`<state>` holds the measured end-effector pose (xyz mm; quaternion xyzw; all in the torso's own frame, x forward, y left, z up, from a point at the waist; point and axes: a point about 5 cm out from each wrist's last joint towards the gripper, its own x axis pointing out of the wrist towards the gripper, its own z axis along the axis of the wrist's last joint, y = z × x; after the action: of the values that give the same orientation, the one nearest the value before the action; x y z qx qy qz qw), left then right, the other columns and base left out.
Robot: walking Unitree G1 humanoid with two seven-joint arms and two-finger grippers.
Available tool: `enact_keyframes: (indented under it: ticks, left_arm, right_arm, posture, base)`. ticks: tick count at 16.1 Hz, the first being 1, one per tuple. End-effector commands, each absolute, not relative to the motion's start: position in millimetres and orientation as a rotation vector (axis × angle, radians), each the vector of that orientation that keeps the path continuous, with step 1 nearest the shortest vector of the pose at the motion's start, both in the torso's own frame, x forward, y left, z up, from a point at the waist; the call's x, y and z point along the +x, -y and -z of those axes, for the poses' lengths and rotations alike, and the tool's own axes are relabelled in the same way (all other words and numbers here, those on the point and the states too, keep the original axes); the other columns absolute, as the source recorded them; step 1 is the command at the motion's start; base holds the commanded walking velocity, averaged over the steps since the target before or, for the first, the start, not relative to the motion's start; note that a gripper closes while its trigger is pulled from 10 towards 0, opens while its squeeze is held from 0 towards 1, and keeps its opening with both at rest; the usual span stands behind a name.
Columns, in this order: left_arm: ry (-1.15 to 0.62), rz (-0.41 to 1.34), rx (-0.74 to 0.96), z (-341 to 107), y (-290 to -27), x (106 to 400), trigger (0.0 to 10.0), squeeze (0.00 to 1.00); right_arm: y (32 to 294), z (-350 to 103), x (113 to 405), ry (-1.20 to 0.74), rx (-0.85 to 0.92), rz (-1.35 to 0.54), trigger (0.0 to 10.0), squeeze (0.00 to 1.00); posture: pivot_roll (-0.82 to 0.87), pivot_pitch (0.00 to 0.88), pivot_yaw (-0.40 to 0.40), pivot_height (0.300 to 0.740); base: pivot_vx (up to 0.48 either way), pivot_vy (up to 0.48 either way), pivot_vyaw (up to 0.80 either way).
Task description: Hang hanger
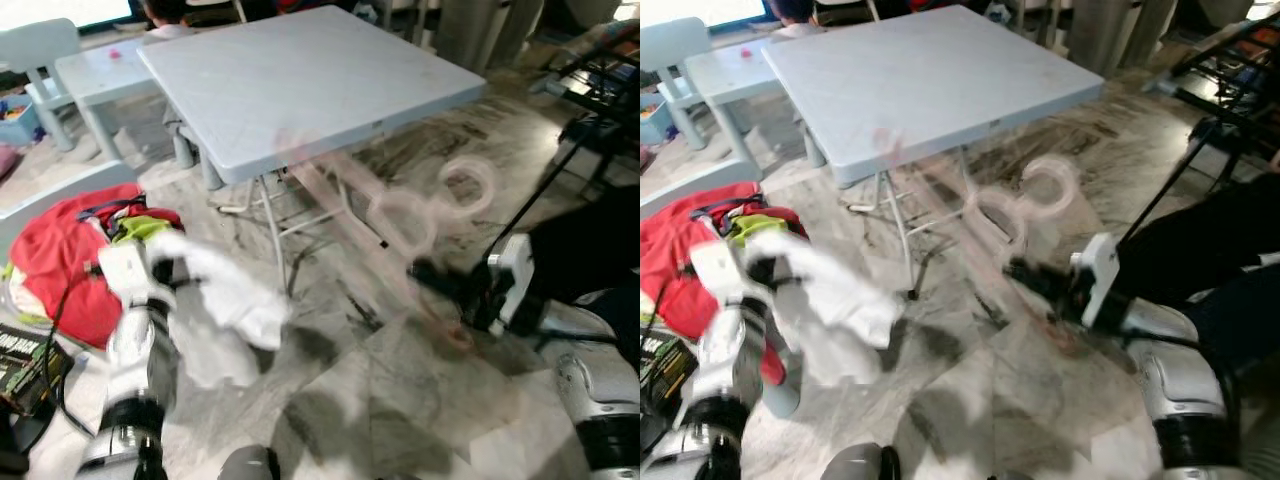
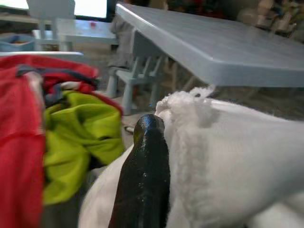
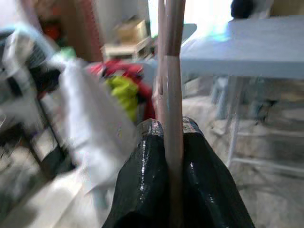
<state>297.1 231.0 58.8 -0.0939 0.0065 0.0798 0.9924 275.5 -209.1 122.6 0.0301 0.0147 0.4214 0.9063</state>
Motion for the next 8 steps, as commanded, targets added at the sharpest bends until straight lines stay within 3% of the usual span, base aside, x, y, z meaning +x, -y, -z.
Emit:
enact_keyframes:
  ticks: [1, 2, 3, 4, 5, 6, 7, 8]
  left_arm:
    - [0.083, -0.147, -0.160, -81.4, -230.0, 304.9, 0.0, 0.00]
    - [0.065, -0.151, -0.156, -78.8, -224.4, 301.4, 0.0, 0.00]
    - [0.053, -0.132, -0.154, -78.1, -215.3, 298.7, 0.0, 0.00]
    - [0.048, -0.114, -0.148, -77.7, -209.8, 297.7, 0.0, 0.00]
    - [0.017, -0.059, -0.142, -72.4, -193.5, 295.7, 2.9, 0.00]
    - [0.001, -0.047, -0.136, -69.6, -188.9, 294.6, 4.7, 0.00]
    - [-0.023, -0.014, -0.129, -65.9, -180.5, 292.0, 10.0, 0.00]
    - [-0.031, 0.003, -0.108, -64.5, -175.4, 289.3, 10.0, 0.00]
  right_arm:
    - [208.4, -127.9, 281.3, 0.004, 0.062, -0.815, 0.0, 0.00]
    - [202.2, -126.4, 288.3, 0.006, 0.037, -0.759, 4.5, 0.00]
    - [197.3, -126.0, 295.8, 0.008, 0.028, -0.695, 4.6, 0.00]
    - [196.0, -124.0, 300.5, -0.008, 0.026, -0.648, 7.6, 0.00]
    - [194.4, -109.2, 308.5, -0.075, -0.014, -0.519, 10.0, 0.00]
    - [191.8, -102.4, 307.5, -0.097, -0.059, -0.496, 10.0, 0.00]
    - [187.6, -87.3, 303.0, -0.170, -0.138, -0.467, 10.0, 0.00]
    - [189.6, -79.0, 298.7, -0.188, -0.165, -0.404, 10.0, 0.00]
  posture:
    - [-0.05, 0.000, 0.039, 0.740]
    - [-0.04, 0.000, 0.036, 0.740]
    - [-0.04, 0.000, 0.037, 0.740]
    - [-0.04, 0.000, 0.040, 0.740]
    - [-0.05, 0.000, 0.050, 0.740]
    - [-0.05, 0.000, 0.053, 0.740]
    - [-0.05, 0.000, 0.053, 0.740]
    - [-0.05, 0.000, 0.047, 0.740]
  base:
    - [0.000, 0.000, 0.00]
    - [0.000, 0.000, 0.00]
    - [0.000, 0.000, 0.00]
    - [0.000, 0.000, 0.00]
    - [0.000, 0.000, 0.00]
    - [0.000, 0.000, 0.00]
    - [0.000, 0.000, 0.00]
    - [0.000, 0.000, 0.00]
